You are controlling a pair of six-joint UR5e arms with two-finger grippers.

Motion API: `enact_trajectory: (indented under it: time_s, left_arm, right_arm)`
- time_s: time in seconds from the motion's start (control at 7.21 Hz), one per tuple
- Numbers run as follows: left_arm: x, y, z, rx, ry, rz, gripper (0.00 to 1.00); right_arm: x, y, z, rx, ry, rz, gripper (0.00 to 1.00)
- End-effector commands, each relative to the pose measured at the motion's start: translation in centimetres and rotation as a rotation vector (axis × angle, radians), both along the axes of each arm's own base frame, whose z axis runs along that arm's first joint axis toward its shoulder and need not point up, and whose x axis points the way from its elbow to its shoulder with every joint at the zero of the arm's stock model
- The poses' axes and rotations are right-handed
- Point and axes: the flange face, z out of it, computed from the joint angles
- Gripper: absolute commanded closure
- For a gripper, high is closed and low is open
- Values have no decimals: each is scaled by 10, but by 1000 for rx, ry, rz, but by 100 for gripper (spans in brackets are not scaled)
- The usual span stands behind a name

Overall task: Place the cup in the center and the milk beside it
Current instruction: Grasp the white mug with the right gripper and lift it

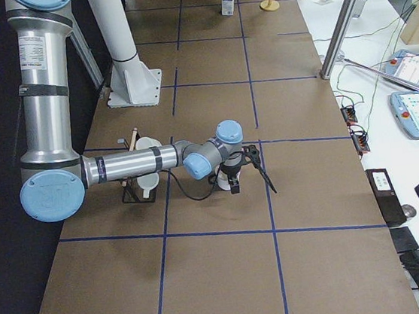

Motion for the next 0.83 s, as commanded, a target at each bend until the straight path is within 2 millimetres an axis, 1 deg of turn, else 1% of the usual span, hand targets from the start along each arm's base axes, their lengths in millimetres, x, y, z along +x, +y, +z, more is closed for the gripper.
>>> enact_trajectory:
  time_s: [0.0,0.14,0.69]
  left_arm:
    - [0,0,0,0,0,0,0]
    - [0,0,0,0,0,0,0]
    - [0,0,0,0,0,0,0]
  right_arm:
    - [-2,-1,-2,5,2,0,84]
    - [-1,-1,-3,8,-1,-1,96]
    - [0,0,-7,9,-12,-3,99]
